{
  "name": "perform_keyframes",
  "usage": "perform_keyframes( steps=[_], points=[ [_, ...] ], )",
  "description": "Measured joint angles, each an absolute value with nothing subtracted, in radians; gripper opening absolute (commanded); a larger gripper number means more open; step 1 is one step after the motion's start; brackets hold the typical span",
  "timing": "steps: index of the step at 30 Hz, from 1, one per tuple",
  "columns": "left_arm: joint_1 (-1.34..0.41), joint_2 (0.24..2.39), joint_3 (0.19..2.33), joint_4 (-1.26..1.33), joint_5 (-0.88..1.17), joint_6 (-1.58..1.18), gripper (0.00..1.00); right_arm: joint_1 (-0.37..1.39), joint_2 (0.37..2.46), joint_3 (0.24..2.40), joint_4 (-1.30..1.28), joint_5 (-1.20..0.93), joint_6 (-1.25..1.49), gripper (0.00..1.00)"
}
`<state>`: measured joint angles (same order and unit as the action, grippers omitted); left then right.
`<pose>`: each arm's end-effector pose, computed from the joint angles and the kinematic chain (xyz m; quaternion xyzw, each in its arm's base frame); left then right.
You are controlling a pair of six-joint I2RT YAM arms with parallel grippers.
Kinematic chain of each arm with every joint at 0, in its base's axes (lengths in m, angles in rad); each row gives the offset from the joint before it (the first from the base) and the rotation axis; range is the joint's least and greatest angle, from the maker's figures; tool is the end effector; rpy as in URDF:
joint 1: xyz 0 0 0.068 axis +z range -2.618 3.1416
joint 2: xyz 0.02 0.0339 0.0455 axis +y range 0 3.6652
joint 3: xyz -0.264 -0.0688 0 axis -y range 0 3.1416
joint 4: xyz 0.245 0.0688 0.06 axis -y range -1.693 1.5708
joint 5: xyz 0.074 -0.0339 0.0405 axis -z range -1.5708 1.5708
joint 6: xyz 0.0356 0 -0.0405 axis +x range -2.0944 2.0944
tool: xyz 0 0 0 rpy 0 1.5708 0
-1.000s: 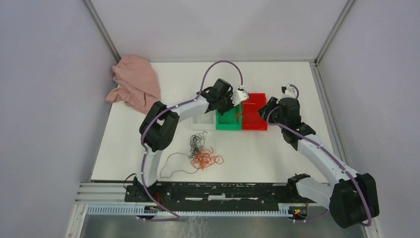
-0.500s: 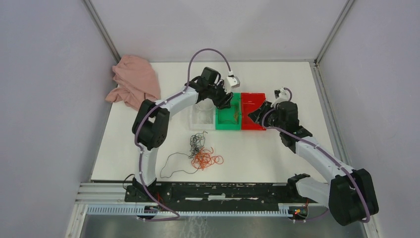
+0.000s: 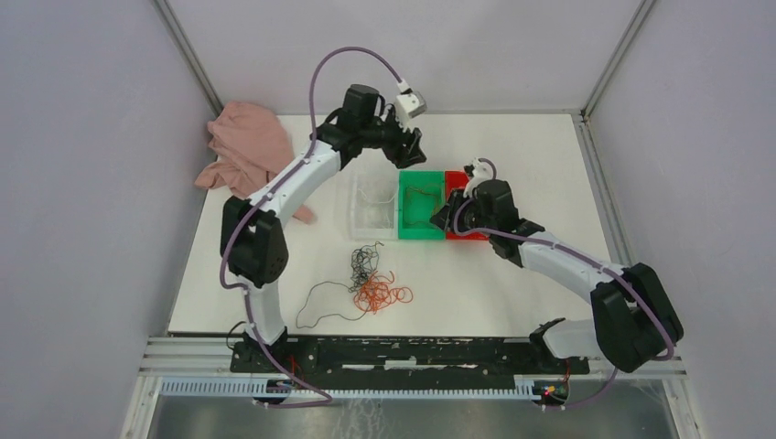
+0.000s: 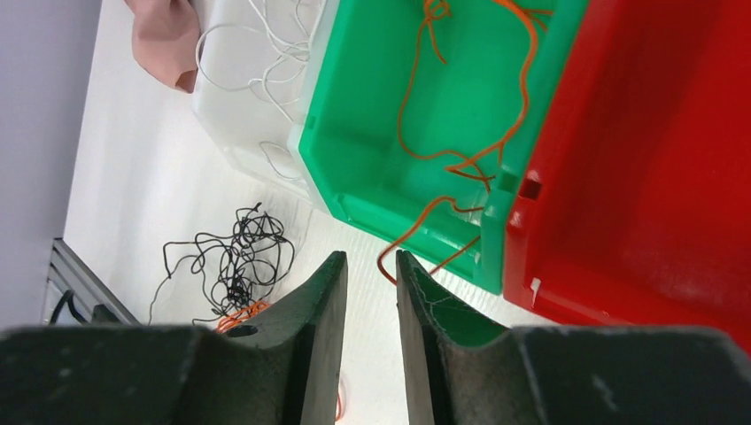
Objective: Untangle the cables
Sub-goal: Adjust the cable in the bin.
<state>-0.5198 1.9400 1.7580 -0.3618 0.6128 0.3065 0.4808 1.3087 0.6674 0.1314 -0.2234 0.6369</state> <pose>0.3850 -0.2439 0.3210 0.4691 0.7011 -0.3111 0.4377 0.2435 0.1359 0.2169 0.0106 0.8590 0.3481 0.3753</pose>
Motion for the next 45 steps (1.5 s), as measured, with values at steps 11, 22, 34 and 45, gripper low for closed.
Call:
perform_keyframes(
  steps=[11,22,34,45],
  points=[
    [-0.302,1.678,1.592,-0.44,0.594,0.282,0.69,0.512,1.512,0.848,0.077,-0.137,0.566,0.1],
    [-0.249,1.473,1.258,-0.592,0.577,0.453,0.69,0.557,1.787,1.15,-0.04,-0.04,0.469,0.05],
    [-0.25,1.404,1.104,-0.594,0.552,0.477,0.66,0.62,1.947,1.273,-0.153,0.12,0.387,0.17],
    [-0.25,1.395,0.951,-0.462,0.518,0.442,0.63,0.622,1.886,1.348,-0.277,0.136,0.37,0.53]
  ],
)
